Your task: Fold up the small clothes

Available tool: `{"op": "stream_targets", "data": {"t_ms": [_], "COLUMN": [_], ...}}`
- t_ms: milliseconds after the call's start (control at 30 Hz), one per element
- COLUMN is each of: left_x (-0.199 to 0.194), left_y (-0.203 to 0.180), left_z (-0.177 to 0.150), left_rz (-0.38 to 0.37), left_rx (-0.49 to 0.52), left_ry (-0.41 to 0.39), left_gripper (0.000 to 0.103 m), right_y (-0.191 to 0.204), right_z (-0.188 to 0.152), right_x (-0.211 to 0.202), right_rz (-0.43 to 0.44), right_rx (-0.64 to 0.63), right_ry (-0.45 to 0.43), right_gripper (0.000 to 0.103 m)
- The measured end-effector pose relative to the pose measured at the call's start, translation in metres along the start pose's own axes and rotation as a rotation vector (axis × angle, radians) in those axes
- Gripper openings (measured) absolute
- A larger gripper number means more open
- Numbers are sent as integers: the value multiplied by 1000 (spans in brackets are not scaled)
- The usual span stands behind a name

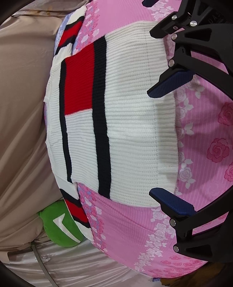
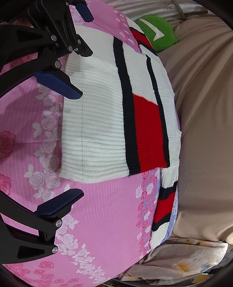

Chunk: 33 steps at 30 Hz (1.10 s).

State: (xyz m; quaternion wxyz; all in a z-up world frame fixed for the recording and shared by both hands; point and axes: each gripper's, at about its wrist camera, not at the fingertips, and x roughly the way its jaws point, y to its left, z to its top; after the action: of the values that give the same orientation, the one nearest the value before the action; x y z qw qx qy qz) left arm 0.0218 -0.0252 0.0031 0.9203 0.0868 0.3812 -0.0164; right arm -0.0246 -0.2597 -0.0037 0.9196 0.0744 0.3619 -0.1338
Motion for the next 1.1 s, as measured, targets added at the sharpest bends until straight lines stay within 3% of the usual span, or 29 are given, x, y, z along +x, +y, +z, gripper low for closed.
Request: {"op": "stream_targets", "data": {"t_ms": [200,333,433,533,633,800,933,1033,1067,1100], "left_x": [-8,-11,-8,9,31,69,96,114,119,122], "left_y": [15,33,41,48,53,43,30,23,20,19], "left_z": [34,63,86,108,124,142,150,154,155,155], "left_rz": [33,39,54,57,44,88,116,132,134,138], "left_rx": [-35,-91,-97,-116,-143,-131,-101,-81,-75,-71], "left_ry": [-85,-149,-178,-143,-110,-80,-52,-35,-31,-29], "left_gripper": [98,98,98,98,98,98,98,98,98,98], "right_y": [-63,-139,-199,-258,-308,-379,-413,-420,-419,-417], "right_z": [34,78,115,145,170,190,193,204,209,215], "right_x": [7,17,41,74,110,171,206,211,215,218], "right_rz": [6,20,24,32,-19,-58,-56,-42,-47,-44], "right_rx": [71,180,261,370,466,648,769,797,792,780], "right_ry": [-47,-136,-157,-159,-152,-105,-64,-95,-88,-81], "right_gripper": [98,98,98,98,98,98,98,98,91,75]}}
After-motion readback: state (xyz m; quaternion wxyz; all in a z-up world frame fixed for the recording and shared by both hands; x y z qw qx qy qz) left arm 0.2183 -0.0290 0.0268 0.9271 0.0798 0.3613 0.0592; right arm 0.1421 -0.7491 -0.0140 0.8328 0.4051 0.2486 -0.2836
